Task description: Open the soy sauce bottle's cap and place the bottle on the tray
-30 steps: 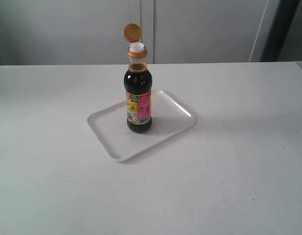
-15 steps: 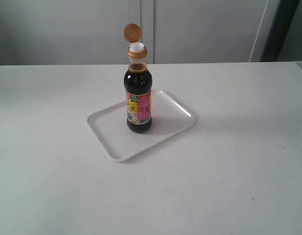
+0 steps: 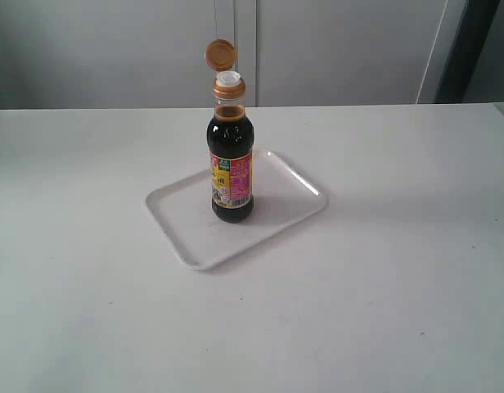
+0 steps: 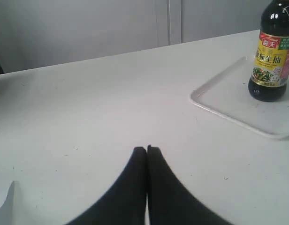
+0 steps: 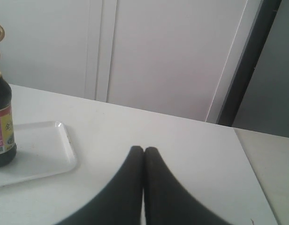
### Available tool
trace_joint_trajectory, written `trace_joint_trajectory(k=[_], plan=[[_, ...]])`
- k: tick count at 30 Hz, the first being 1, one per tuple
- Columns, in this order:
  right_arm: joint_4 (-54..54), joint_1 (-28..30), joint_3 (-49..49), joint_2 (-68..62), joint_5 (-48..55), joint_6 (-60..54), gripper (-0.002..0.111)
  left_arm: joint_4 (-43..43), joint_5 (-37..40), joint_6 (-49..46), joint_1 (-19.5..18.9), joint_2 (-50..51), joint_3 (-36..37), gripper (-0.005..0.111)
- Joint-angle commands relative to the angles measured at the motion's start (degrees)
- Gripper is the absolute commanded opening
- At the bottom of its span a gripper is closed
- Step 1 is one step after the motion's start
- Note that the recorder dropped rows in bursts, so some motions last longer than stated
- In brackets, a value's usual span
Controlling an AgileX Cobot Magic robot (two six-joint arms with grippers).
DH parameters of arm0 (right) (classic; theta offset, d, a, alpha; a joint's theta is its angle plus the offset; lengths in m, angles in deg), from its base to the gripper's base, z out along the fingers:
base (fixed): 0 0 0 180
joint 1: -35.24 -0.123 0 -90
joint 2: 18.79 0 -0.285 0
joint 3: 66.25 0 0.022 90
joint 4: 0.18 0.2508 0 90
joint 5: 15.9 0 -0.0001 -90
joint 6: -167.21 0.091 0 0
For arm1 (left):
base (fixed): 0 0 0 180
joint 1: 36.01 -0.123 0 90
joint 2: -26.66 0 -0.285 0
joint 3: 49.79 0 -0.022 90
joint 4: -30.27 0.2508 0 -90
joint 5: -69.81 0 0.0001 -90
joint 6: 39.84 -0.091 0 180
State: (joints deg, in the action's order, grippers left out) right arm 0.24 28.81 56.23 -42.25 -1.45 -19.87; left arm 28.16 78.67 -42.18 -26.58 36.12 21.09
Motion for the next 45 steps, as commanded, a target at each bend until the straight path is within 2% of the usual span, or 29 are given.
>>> trace_joint_trajectory(k=[1,8,14,17,24,45], plan=[[0.2,0.2,-0.2,0.2,-0.4,0.3,0.000,0.4,-0.6,0.0,-0.1,-1.7,2.4,0.000],[0.2,0.2,-0.2,0.2,-0.4,0.3,0.000,0.7,-0.6,0.0,-0.1,-1.7,5.0,0.000],[0.1,0.2,-0.2,0.2,-0.4,0.3,0.000,0.7,0.1,0.1,-5.4,-1.7,6.3,0.000],[0.1,0.2,-0.2,0.2,-0.4,0.3,0.000,0.7,-0.7,0.9,-5.4,-1.7,6.3,0.000],[0.1,0.2,-0.2,0.2,-0.4,0.3,0.000,0.7,3.7,2.7,-5.4,-1.7,6.3,0.000],[0.1,0.2,-0.2,0.2,-0.4,-1.3,0.000,0.7,3.1,2.3,-5.4,-1.7,6.3,0.000]])
